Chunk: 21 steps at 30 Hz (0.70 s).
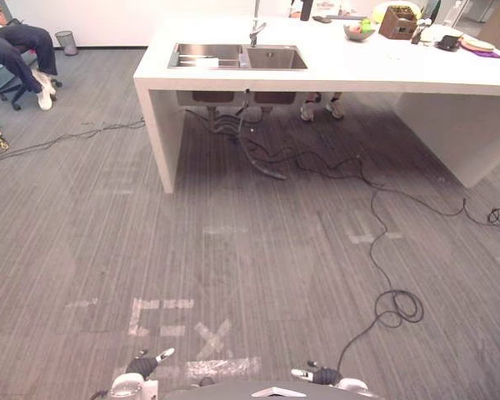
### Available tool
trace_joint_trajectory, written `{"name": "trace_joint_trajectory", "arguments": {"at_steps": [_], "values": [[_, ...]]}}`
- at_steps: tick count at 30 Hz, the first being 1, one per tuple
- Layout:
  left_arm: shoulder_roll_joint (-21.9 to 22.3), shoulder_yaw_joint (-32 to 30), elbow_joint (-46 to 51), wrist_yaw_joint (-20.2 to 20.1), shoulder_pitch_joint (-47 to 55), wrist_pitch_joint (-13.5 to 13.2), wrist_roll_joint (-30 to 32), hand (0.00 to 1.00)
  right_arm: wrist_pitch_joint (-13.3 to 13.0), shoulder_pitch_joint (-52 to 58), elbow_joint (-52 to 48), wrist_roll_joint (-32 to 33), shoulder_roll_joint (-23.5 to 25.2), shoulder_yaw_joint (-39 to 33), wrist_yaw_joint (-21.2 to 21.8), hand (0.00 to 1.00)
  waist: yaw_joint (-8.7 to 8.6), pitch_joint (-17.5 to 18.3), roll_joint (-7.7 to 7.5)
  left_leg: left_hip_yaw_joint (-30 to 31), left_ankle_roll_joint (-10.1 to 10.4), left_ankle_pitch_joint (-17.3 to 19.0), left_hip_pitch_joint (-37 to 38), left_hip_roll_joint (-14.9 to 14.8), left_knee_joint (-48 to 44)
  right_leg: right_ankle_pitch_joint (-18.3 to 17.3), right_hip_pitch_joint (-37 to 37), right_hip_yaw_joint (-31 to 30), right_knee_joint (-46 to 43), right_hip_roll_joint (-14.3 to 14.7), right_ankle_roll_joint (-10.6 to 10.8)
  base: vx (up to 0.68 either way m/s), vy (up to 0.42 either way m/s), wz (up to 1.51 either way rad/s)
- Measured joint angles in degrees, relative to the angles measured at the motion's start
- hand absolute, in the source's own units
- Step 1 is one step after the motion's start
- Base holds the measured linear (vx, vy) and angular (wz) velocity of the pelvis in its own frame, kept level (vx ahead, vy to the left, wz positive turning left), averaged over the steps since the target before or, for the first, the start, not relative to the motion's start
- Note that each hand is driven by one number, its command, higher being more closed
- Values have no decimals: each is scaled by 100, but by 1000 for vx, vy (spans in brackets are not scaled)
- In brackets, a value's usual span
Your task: Walk over to the sink, pick up the cup, carry it to the dishwasher, place the cup inside the dishwasher, then close the dishwasher door
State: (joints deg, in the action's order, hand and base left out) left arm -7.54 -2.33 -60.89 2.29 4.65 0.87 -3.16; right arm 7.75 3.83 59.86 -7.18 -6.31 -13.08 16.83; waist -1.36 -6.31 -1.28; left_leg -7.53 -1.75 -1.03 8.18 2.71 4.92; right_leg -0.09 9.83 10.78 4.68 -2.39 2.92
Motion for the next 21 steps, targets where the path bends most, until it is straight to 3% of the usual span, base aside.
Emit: {"name": "trace_joint_trajectory", "arguments": {"at_steps": [10, 21], "values": [[36, -203, -5, 1, 3, 106, 1, 0, -79, -21, 188, 4, -17, -3, 14, 0, -8, -9, -28, 37, -55, 4, 47, 55, 1, -10, 61, 77, -11, -41, 39, 29, -10, 3], [50, -262, -38, 373, 9, 304, -178, 0, -453, 27, 191, 2, -32, 100, -328, 0, -8, -22, -35, 67, -42, 16, 80, 55, 4, -20, 103, 91, -10, -42, 58, -50, -18, 1]]}}
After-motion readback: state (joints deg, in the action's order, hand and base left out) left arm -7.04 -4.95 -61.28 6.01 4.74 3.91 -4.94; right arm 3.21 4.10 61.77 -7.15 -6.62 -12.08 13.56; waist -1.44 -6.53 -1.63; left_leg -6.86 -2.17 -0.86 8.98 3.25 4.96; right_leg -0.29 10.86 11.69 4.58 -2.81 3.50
